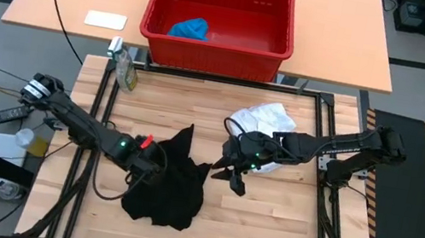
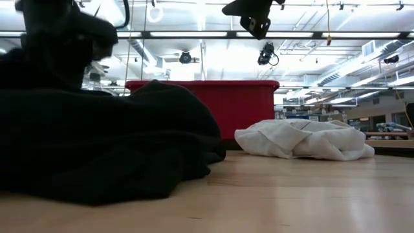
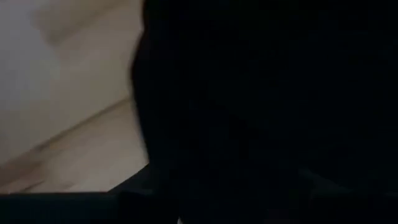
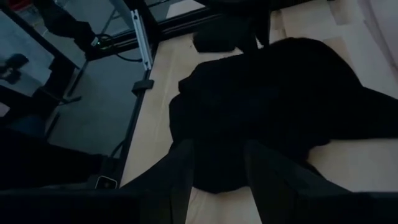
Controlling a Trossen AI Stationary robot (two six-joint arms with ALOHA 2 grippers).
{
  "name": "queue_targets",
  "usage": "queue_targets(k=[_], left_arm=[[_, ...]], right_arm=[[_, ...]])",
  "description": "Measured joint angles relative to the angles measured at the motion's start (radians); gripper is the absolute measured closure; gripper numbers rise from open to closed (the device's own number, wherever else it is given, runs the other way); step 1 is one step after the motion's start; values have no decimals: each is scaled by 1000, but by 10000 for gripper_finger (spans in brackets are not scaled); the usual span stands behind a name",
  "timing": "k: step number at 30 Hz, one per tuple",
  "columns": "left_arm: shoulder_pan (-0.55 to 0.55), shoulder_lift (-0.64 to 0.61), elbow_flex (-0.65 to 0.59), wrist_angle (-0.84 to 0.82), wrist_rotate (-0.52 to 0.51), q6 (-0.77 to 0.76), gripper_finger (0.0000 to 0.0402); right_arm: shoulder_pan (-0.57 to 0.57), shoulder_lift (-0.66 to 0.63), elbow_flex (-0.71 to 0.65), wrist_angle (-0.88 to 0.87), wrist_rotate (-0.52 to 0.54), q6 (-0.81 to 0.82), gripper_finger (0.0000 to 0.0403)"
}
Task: Fold laundry
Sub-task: Fold the black shirt
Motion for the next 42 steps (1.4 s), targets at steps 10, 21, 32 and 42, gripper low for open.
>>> queue_targets(k=[10,21,32,42], left_arm=[[10,0,-161,396,96,57,380],[-12,-47,41,385,-148,325,399],[-25,-147,306,374,-396,800,401],[-22,-180,528,384,-590,1114,401]], right_arm=[[2,0,0,-1,1,-18,250],[-1,0,0,-33,1,-16,250],[-1,-39,2,-14,0,-39,250],[22,-135,2,47,45,-103,250]])
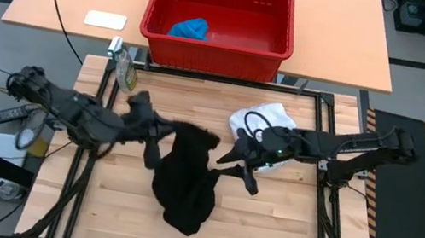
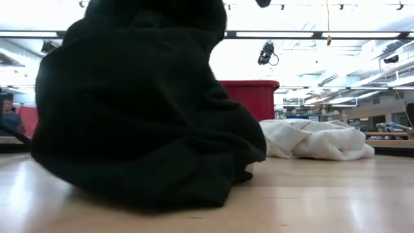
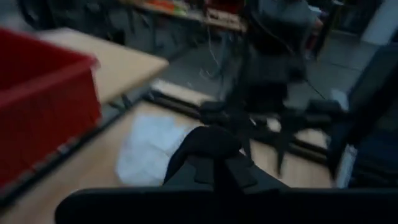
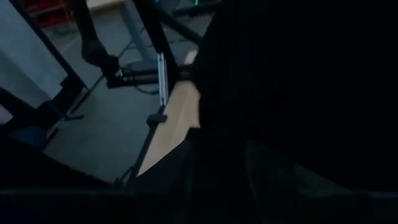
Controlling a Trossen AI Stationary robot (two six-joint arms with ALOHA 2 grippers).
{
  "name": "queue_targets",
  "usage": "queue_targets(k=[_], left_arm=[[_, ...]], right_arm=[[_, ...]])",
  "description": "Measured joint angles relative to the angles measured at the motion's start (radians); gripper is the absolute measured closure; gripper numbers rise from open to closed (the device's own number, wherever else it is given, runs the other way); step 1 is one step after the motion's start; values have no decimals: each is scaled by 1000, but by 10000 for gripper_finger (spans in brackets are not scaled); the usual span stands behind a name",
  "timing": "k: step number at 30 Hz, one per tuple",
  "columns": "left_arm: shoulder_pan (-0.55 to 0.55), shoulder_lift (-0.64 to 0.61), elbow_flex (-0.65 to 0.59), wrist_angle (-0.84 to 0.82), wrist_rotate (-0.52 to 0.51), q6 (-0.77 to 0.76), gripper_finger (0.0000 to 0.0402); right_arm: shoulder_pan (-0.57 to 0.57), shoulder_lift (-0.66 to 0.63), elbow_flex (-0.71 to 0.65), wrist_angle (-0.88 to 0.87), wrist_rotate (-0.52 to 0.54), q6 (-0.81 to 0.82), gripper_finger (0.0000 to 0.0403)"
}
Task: Fold laundry
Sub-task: Fold the black shirt
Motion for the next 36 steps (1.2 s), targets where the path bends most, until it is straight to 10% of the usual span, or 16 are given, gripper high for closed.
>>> queue_targets(k=[12,20,36], left_arm=[[114,12,358,150,62,333,401],[225,29,515,208,539,335,401],[222,23,595,-167,1005,-104,397]], right_arm=[[18,-64,49,-16,171,-53,250],[-22,-6,86,-39,185,-29,246],[-136,337,85,-106,-18,-78,124]])
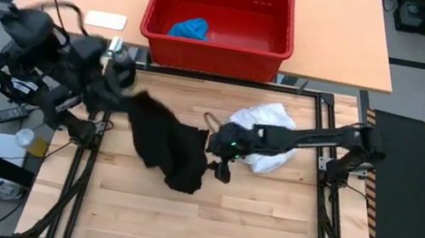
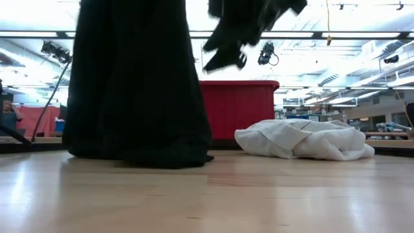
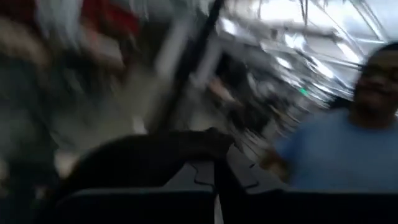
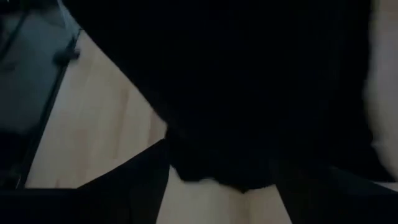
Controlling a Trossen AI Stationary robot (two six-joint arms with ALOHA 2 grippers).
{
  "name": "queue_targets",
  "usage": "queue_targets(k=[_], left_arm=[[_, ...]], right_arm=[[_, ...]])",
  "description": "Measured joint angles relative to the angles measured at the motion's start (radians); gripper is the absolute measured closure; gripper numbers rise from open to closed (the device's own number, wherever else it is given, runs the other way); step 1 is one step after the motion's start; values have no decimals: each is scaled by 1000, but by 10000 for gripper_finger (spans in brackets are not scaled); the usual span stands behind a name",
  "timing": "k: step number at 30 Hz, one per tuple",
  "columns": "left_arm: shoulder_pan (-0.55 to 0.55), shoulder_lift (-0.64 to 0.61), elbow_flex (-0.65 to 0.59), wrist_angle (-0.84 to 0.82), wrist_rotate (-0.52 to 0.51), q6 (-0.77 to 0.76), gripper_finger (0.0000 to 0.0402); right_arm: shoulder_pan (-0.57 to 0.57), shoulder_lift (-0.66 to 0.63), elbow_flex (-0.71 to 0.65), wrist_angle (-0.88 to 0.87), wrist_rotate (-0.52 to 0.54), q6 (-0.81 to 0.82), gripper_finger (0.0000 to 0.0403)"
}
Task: Fold laundry
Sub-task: Fold the black shirt
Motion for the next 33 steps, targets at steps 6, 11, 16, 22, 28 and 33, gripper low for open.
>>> queue_targets(k=[6,11,16,22,28,33], left_arm=[[-93,7,-62,-381,36,-332,395],[-188,12,-216,-559,-2,-489,393],[-282,14,-447,-566,-5,-536,393],[-408,14,-736,-538,41,-634,393],[-526,14,-954,-433,91,-762,393],[-626,14,-1086,-232,94,-940,392]], right_arm=[[-3,136,0,60,-144,-35,113],[10,188,0,59,-143,-45,122],[10,173,0,34,-143,-46,132],[22,119,0,-28,-183,-66,135],[48,121,0,-31,-175,-121,135],[62,141,0,-15,-160,-114,135]])
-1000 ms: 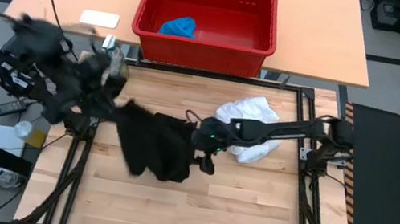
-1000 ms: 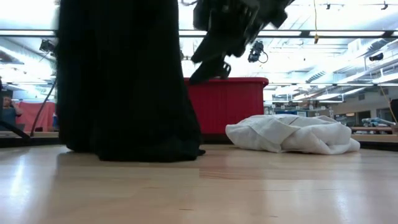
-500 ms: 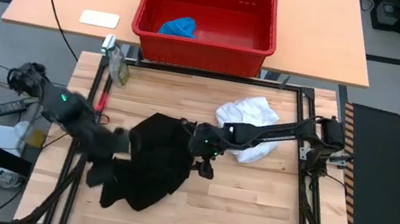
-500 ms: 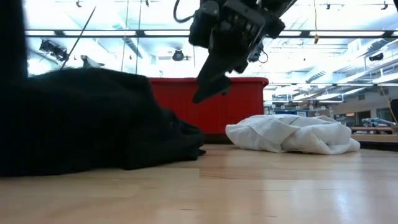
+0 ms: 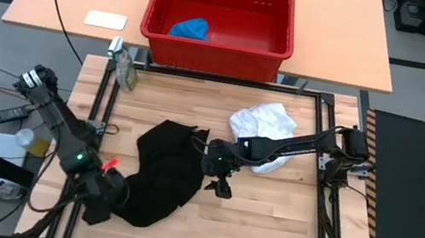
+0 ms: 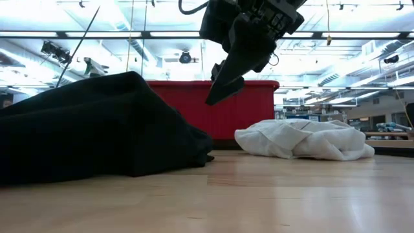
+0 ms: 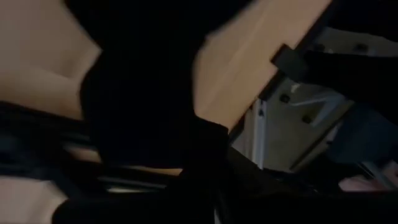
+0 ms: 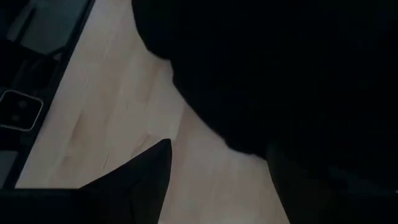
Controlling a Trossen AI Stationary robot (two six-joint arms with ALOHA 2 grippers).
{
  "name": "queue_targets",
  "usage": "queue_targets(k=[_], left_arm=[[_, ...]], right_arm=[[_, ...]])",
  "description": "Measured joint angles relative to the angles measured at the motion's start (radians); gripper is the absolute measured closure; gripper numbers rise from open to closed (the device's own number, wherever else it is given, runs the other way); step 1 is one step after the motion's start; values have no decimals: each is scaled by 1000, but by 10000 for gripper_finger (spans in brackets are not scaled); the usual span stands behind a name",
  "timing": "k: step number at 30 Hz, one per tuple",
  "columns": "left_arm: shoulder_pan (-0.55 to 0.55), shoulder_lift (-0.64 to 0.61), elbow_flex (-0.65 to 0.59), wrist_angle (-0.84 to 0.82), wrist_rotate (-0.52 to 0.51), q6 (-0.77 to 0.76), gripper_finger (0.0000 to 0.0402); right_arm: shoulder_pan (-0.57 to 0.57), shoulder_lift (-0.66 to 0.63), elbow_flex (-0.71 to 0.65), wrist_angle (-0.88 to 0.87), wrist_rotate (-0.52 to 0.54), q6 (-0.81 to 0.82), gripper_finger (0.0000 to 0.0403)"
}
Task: Fold laundry
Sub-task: Fold the black shirt
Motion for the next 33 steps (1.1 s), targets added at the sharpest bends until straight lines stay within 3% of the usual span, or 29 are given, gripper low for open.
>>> queue_targets(k=[3,9,16,19,23,27,30,33], left_arm=[[-40,0,-52,115,5,-62,392],[-101,-1,-77,154,-1,-173,392],[-175,-1,-77,204,4,-284,392],[-198,-1,-77,213,4,-308,392],[-210,-1,-77,230,4,-317,392],[-208,-1,-71,233,-14,-328,392],[-208,-2,-25,209,-126,-324,397],[-208,-12,75,65,-308,-298,398]], right_arm=[[5,11,2,36,5,-15,135],[0,70,0,116,82,15,135],[-21,99,0,219,294,39,136],[-36,117,2,285,268,5,147],[-55,182,1,306,137,18,198],[-52,195,0,236,159,59,293],[-53,125,0,194,158,2,380],[-71,3,23,112,170,-66,387]])
